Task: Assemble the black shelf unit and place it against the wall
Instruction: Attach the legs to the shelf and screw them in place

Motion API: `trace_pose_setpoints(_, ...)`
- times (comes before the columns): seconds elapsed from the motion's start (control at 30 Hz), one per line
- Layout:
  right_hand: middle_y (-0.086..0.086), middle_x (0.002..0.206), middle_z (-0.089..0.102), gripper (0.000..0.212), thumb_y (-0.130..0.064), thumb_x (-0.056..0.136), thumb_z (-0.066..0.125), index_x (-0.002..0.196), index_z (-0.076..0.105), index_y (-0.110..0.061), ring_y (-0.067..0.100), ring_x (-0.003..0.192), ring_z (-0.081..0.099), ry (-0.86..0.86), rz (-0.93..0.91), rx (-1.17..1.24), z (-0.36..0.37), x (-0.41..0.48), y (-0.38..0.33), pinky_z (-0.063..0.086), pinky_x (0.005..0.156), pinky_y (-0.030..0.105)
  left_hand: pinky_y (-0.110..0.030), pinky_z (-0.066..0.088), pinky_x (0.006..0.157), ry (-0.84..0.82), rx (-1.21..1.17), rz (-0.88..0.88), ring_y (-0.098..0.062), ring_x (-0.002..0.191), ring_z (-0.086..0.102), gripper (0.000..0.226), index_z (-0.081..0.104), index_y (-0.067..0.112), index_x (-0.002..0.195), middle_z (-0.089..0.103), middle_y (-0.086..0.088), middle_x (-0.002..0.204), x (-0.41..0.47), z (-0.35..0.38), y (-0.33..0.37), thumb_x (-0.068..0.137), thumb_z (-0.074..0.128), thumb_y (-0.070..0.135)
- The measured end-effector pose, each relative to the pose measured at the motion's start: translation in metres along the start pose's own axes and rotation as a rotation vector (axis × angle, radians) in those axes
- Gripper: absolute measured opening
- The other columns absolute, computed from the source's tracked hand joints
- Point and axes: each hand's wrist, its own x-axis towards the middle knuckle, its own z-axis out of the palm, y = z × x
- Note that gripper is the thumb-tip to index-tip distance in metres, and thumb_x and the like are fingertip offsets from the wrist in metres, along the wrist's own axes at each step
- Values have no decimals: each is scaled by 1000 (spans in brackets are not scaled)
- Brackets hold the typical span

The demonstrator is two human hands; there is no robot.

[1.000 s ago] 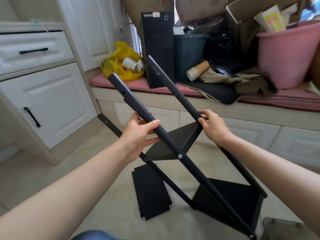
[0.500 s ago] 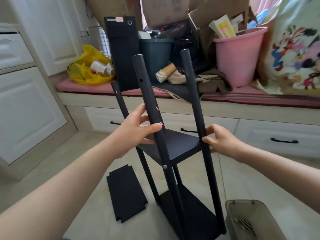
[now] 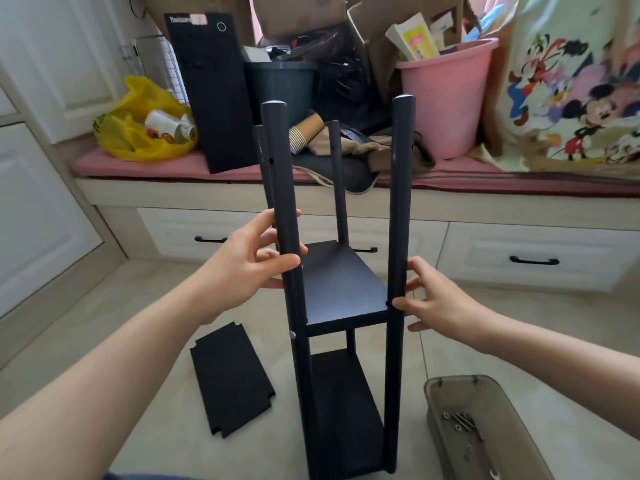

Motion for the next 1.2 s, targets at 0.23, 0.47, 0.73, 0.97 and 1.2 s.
trace_pose_setpoints(0.23, -2, 106, 65, 16, -28, 102, 52, 114, 54, -19, 14, 90, 70, -5, 32, -76, 6, -2, -13, 58, 83, 43, -28, 61, 78, 29, 101, -31, -21, 94, 73, 47, 54, 38, 125, 71, 12, 104, -5, -5, -10, 97, 63, 3)
trace_pose_setpoints(0.47, 0, 102, 69, 16, -27, 99, 57, 111, 60, -17, 16, 96, 66, -65, 11, -262, 19, 1, -5, 52, 89, 37, -30, 61, 83, 63, 161, -92, -22, 96, 72, 43, 55, 34, 116, 70, 3, 109, -12, -5, -23, 95, 62, -3)
trace_pose_setpoints(0.73, -8, 82, 71, 12, -27, 93, 67, 101, 70, -20, 8, 83, 68, -49, -35, -275, 20, 1, -7, 54, 79, 27, -21, 55, 83, 67, 238, -101, -9, 97, 73, 49, 53, 41, 117, 71, 8, 112, -14, -13, -25, 94, 67, 1)
trace_pose_setpoints(0.97, -7, 88, 71, 18, -32, 94, 64, 100, 72, -16, 14, 90, 66, -92, -38, -340, 24, -2, -7, 52, 83, 30, -14, 54, 78, 65, 341, -139, -1, 99, 70, 57, 52, 43, 127, 72, 12, 110, -21, -14, -28, 91, 70, 2)
trace_pose_setpoints(1.2, -8, 101, 72, 16, -30, 94, 65, 110, 67, -28, 10, 97, 67, -90, -62, -208, 16, -3, -14, 54, 88, 32, -13, 51, 78, 135, 436, -177, -1, 89, 71, 36, 62, 35, 109, 72, 15, 104, -21, -10, -27, 89, 75, 8)
